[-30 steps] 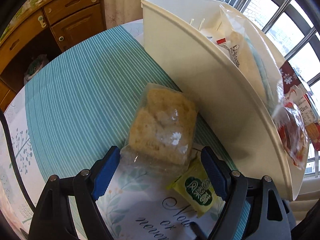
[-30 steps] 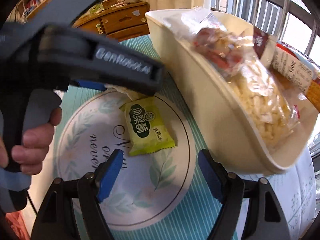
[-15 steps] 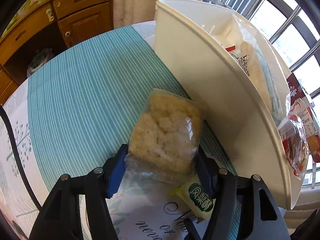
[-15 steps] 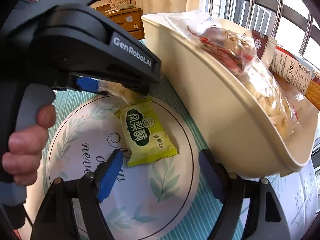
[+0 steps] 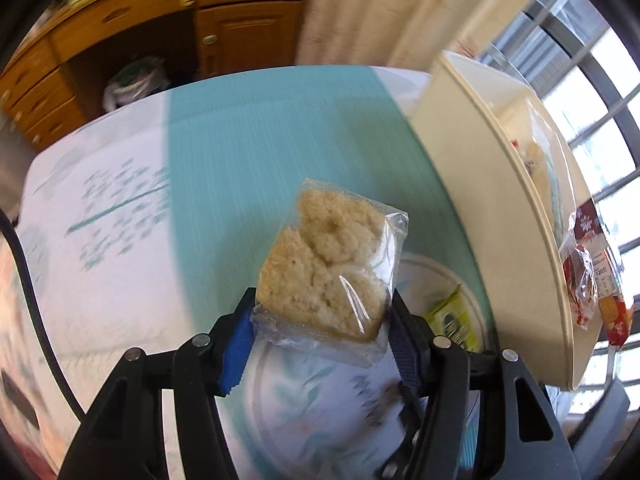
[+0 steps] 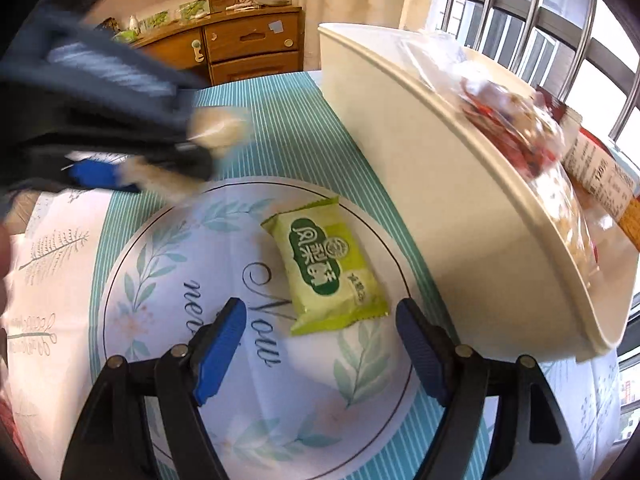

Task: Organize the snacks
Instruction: 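Grasp the clear cracker bag with the left tool while the right tool grasps the yellow-green packet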

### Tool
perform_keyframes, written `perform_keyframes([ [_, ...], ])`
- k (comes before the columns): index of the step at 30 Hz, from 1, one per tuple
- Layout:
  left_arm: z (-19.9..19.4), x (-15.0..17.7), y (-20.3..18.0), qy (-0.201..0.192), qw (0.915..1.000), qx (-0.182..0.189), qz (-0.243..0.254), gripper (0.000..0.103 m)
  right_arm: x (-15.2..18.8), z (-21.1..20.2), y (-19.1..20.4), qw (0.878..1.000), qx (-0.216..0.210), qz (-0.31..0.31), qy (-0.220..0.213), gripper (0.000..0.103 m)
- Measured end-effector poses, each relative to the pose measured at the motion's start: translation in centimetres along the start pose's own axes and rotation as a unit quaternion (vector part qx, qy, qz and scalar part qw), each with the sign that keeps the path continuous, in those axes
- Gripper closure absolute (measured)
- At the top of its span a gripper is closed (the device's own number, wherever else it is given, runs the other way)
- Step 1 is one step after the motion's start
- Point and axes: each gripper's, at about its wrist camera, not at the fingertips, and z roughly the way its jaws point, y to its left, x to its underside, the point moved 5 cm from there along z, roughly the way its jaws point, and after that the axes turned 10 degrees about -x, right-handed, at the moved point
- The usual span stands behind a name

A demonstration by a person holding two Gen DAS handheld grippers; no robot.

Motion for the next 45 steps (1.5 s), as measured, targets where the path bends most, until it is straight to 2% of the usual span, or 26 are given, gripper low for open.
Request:
perform_keyframes([
  [8, -3.1, 4.6, 5.9, 0.014, 0.9968, -0.017, -0.077, 0.044, -2.1, 1.4, 0.7, 0.999, -0.018, -0.030, 0.014, 0.027],
  [11, -3.5, 6.3, 7.2, 0.023, 0.9948, -0.022, -0.097, 0.044, -1.8, 0.6, 0.6, 0.998, -0.039, -0.042, 0.023, 0.045],
  [12, -3.7, 6.9, 7.6, 0.026, 0.9943, -0.023, -0.101, 0.044, -2.0, 0.7, 0.9, 0.997, -0.046, -0.049, 0.028, 0.054],
  [14, -4.0, 8.2, 8.2, 0.035, 0.9931, -0.027, -0.108, 0.044, -2.0, 0.7, 1.3, 0.997, -0.042, -0.057, 0.036, 0.055],
  [17, -4.6, 9.8, 8.8, 0.046, 0.9918, -0.030, -0.115, 0.044, -2.2, 0.7, 1.5, 0.996, -0.050, -0.058, 0.053, 0.062],
  [21, -6.0, 12.2, 9.1, 0.055, 0.9911, -0.028, -0.118, 0.044, -1.5, 0.2, 1.7, 0.994, -0.061, -0.054, 0.078, 0.064],
  [24, -6.1, 12.6, 8.7, 0.059, 0.9908, -0.026, -0.119, 0.044, -0.8, -0.4, 1.6, 0.991, -0.073, -0.042, 0.102, 0.065],
  [25, -6.5, 13.0, 8.6, 0.060, 0.9907, -0.025, -0.120, 0.044, -0.4, -0.6, 1.7, 0.990, -0.077, -0.038, 0.111, 0.073],
  [34, -10.1, 15.2, 7.0, 0.056, 0.9905, -0.010, -0.125, 0.044, 3.7, -3.5, 2.2, 0.976, -0.111, -0.022, 0.187, 0.073],
  [40, -12.1, 16.3, 5.9, 0.052, 0.9902, 0.002, -0.130, 0.044, 6.2, -5.6, 2.8, 0.958, -0.145, -0.026, 0.247, 0.073],
  [45, -13.0, 16.9, 4.9, 0.053, 0.9867, 0.020, -0.152, 0.044, 7.6, -7.4, 2.9, 0.938, -0.173, -0.050, 0.295, 0.073],
])
